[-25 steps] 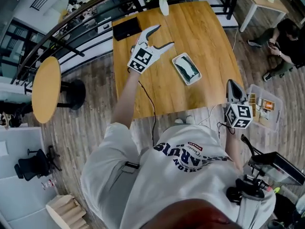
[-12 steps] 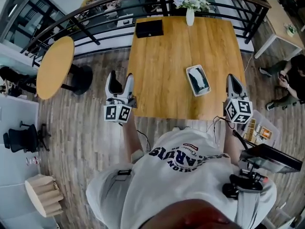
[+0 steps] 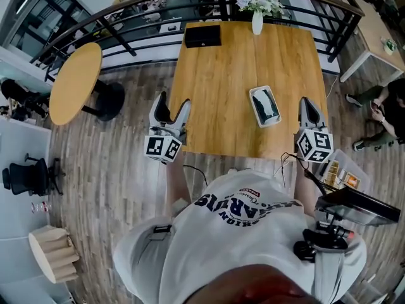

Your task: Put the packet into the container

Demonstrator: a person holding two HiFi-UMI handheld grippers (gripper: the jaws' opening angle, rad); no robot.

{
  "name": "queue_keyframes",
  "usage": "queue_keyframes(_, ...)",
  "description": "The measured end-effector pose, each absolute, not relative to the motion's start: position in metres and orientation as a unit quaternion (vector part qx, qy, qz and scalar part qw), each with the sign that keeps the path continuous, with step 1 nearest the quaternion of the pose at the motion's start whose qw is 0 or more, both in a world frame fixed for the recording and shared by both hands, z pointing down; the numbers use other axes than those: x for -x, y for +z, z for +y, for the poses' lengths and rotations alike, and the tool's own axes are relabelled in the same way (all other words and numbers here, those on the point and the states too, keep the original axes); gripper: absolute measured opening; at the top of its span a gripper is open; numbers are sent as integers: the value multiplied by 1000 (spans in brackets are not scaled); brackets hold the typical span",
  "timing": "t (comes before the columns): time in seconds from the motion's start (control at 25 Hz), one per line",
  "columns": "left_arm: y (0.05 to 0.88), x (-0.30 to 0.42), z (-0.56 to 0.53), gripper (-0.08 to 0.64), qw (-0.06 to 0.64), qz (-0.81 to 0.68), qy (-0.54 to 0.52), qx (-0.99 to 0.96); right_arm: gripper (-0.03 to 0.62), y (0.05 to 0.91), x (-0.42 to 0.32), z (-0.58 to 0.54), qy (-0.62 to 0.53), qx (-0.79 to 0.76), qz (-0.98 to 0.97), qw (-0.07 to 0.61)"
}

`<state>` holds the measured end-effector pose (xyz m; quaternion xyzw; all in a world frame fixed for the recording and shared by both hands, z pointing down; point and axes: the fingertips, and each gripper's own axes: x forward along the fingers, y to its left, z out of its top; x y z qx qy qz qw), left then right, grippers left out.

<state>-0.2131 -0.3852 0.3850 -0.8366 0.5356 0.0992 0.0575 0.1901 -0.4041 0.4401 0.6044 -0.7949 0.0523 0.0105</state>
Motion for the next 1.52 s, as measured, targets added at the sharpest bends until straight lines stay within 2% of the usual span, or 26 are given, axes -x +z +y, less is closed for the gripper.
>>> queue_keyframes(0.04,390,213,-387,364,58,540,90,834,9,444,-190,-405,53,-604,-795,11)
queue_keyframes(0.08,395,213,-389,320,58,548,78,831,9,448,-190,-406,54,-604,-795,11)
queue_keyframes(0.12,400,213,-389,70,56,554,67,828,9,450,-191,-406,53,-605,-794,12)
queue_keyframes(0.16,403,212,-388,-2,53,554,59,829,9,451,-191,-404,52,-607,-793,12)
queue_keyframes(0.56,411,176,-382,-2,44,503,21,863,8,448,-203,-386,58,-621,-782,18)
queue_keyframes(0.84,424,152,-383,-2,24,457,27,889,8,472,-208,-367,80,-641,-759,86)
queue_keyframes(1.08,458,136,-377,-2,-17,428,38,903,8,496,-195,-364,112,-630,-762,95)
queue_keyframes(1.52,466,116,-333,-2,-21,370,49,927,8,508,-188,-322,133,-639,-751,104)
